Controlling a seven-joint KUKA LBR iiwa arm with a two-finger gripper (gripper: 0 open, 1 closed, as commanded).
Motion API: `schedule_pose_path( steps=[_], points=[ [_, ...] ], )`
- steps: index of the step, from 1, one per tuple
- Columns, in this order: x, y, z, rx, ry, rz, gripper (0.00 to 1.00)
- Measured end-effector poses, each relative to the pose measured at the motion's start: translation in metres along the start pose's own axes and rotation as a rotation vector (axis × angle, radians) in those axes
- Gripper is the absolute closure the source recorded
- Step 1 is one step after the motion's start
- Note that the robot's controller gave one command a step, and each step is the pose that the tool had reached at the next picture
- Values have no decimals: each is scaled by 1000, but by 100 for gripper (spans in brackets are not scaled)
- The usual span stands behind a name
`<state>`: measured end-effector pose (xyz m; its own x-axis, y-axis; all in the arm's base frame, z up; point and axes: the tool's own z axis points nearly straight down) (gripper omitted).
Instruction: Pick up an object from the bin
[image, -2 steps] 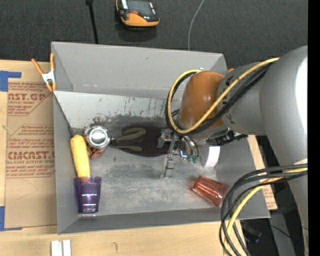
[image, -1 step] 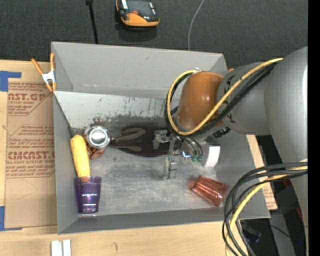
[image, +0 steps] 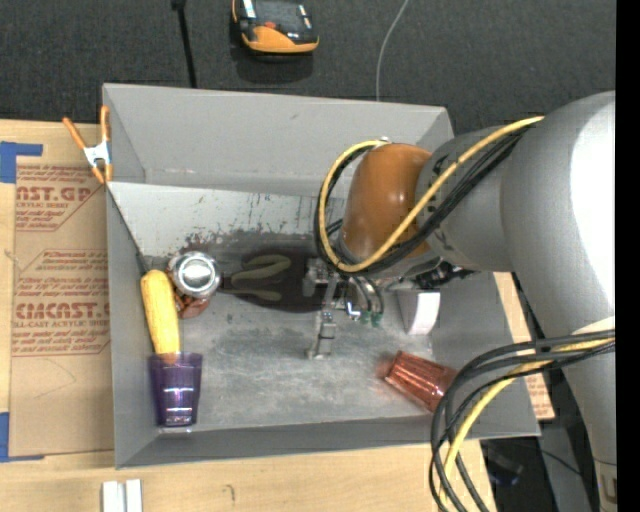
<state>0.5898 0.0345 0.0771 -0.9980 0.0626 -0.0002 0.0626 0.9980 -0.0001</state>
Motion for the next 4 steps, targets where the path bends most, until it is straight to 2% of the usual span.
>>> schedule_pose_path(
  steps=[1, 2, 3, 4],
  points=[
    [6, 9, 2, 1, -2, 101, 0],
    [2, 3, 5, -2, 2, 169, 0],
    [2, 3, 6, -2, 3, 204, 0],
    [3, 18, 6, 2, 2, 216, 0]
  ],
)
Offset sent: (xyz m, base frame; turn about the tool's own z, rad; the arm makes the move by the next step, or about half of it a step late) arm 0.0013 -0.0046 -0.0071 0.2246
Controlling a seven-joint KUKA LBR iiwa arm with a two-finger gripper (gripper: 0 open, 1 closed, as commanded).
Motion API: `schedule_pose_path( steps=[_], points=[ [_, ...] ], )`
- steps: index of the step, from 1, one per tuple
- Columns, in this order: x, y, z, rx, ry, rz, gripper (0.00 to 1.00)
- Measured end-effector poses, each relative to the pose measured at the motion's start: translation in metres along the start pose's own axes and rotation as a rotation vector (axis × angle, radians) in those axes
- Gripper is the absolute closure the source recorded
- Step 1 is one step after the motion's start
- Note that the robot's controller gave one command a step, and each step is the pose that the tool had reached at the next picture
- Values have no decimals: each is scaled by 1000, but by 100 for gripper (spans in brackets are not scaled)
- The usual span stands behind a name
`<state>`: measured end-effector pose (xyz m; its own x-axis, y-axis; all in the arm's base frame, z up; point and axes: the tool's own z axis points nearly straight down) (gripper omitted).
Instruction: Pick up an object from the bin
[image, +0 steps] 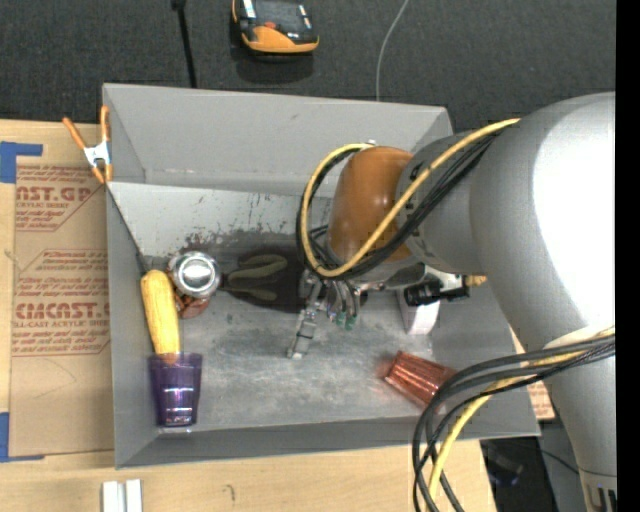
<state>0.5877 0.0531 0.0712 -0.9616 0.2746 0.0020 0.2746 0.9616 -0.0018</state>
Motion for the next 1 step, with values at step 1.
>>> schedule_pose_path(
  steps=[1],
  points=[
    [0, -9, -27, -2, -1, 57, 0]
  ],
)
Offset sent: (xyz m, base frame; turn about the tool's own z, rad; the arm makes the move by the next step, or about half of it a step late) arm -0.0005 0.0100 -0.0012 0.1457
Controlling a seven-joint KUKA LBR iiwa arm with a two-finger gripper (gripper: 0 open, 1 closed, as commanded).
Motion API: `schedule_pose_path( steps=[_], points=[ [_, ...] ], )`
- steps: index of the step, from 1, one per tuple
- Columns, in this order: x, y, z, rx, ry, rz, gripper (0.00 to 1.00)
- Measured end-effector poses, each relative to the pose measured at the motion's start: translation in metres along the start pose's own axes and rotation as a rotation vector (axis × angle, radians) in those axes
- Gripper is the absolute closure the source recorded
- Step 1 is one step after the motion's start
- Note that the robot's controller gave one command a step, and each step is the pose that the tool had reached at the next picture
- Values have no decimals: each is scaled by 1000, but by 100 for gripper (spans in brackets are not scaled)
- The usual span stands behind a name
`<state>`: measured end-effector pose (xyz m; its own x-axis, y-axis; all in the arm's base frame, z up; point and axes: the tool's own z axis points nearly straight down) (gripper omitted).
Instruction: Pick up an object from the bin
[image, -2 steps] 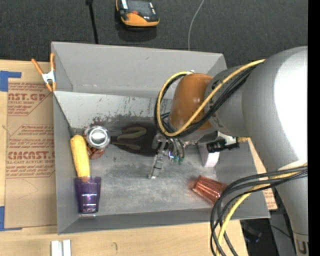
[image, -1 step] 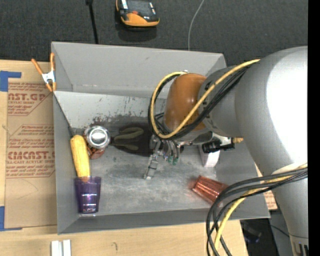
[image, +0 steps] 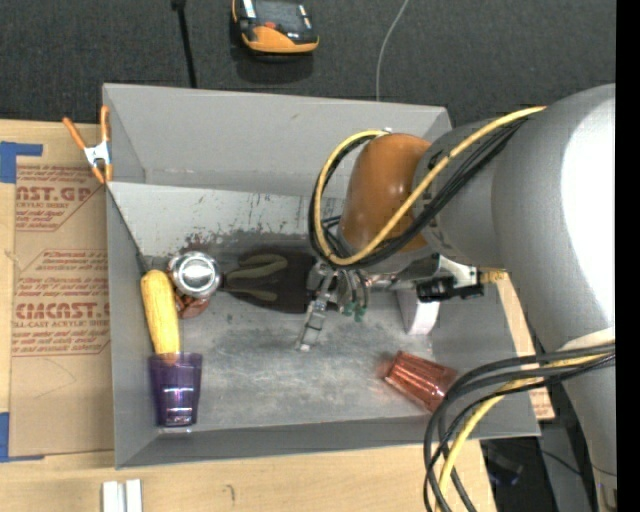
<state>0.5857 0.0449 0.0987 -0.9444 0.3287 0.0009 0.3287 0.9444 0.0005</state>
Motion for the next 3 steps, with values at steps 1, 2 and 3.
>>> schedule_pose_path(
  steps=[1, 2, 3],
  points=[
    [4, 19, 28, -1, -4, 87, 100],
    [4, 19, 28, -1, -4, 87, 100],
    [5, 18, 24, 1, 0, 86, 100]
  ],
)
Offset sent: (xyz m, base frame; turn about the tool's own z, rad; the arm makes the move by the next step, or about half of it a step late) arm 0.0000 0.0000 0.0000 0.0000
